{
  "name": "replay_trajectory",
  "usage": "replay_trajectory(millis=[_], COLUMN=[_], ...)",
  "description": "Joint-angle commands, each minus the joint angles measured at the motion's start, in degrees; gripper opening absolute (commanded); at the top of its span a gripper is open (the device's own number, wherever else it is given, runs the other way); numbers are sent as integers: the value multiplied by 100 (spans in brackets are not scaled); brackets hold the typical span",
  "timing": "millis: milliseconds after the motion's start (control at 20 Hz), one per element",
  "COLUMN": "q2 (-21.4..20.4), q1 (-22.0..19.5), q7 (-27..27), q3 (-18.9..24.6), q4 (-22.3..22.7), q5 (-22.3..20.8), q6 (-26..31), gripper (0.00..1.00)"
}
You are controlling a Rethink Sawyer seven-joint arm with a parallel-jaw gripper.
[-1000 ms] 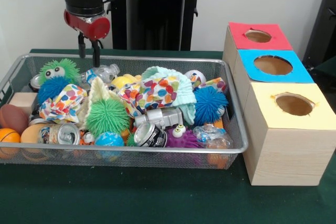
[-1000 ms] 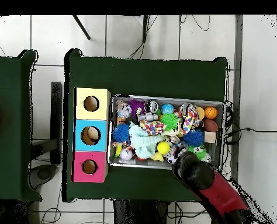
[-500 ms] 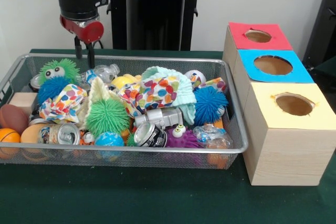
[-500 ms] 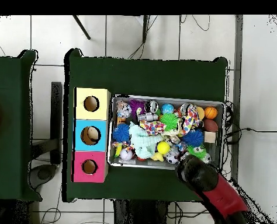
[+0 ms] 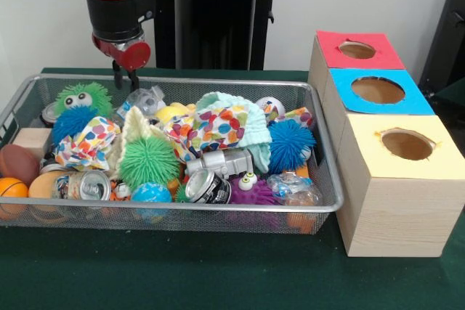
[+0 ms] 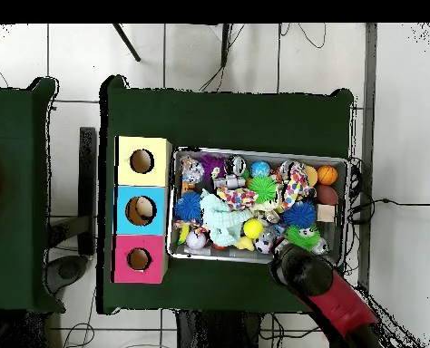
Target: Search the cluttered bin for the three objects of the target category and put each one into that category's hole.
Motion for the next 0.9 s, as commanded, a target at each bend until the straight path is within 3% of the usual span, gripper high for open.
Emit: replay_trajectory(millis=[50, 600, 900], q2=[292, 171, -331], q1=[66, 111, 410], q7=[1004, 985, 776], q3=[623, 654, 251], q4=[-344, -352, -588], q5=[126, 164, 208], q6=[-395, -293, 779], gripper=[100, 100, 100])
